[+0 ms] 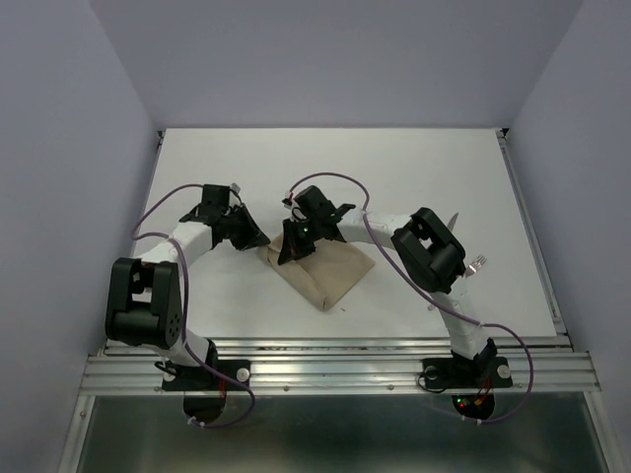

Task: Fold the napkin into a case and place the utensils inside
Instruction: Fold the lower triangle-folded napkin at the center of the board.

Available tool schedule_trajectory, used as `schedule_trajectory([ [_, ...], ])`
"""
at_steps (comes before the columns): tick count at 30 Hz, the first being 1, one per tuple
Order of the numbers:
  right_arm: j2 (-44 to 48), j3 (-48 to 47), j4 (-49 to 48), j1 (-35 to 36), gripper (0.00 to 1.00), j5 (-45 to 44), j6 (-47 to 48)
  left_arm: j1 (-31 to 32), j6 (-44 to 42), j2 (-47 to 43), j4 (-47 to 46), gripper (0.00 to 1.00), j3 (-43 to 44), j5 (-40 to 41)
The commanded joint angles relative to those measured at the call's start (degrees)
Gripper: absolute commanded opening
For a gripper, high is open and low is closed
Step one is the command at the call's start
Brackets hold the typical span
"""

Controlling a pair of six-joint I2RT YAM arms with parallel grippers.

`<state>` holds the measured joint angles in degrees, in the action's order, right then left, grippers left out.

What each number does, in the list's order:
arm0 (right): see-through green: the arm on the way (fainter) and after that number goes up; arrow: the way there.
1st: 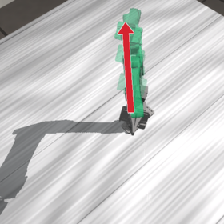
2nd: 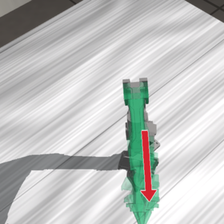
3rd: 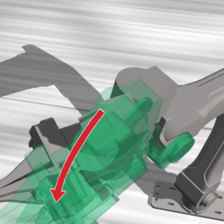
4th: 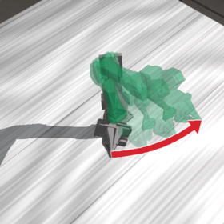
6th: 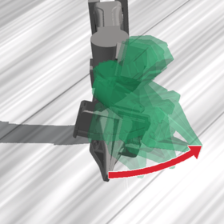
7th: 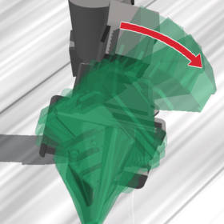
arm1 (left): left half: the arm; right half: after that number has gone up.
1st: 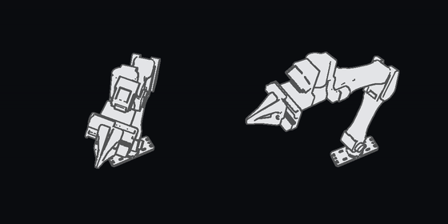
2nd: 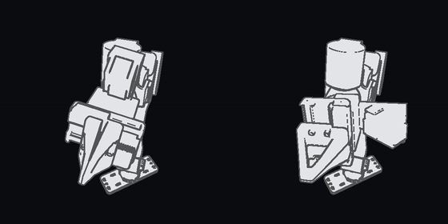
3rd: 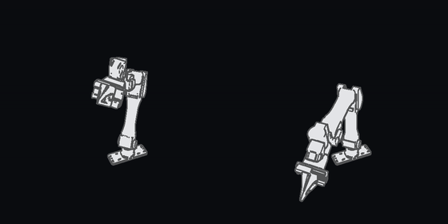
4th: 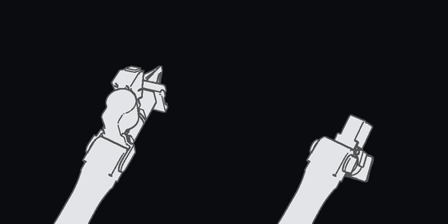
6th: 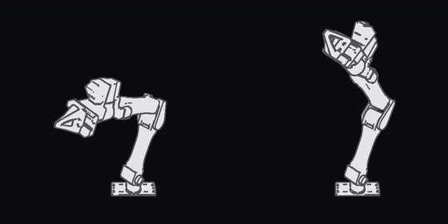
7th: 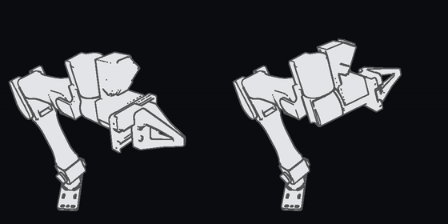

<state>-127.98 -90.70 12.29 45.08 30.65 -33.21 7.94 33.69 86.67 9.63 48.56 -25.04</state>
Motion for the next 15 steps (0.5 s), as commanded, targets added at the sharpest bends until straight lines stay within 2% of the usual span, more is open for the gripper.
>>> schedule_trajectory([
  [1,0.54,-0.71,-2.36,0.45,0.01,1.34,-0.36,0.32,-1.79,-3.09,1.18,0.13,3.82,-0.19],
  [3,0.63,-0.19,-2.89,0.45,0.01,1.42,-0.45,0.32,-1.7,-2.83,1.18,0.18,5.14,-0.19],
  [7,0.81,0.69,-3.59,0.45,0.01,1.6,-0.8,0.4,-1.88,0.85,1.27,0.19,8.3,-0.45],
  [15,0.81,0.35,-3.86,0.45,0.01,2.04,-1.07,2.16,-3.11,11.92,1.89,0.06,14.37,-4.4],
])
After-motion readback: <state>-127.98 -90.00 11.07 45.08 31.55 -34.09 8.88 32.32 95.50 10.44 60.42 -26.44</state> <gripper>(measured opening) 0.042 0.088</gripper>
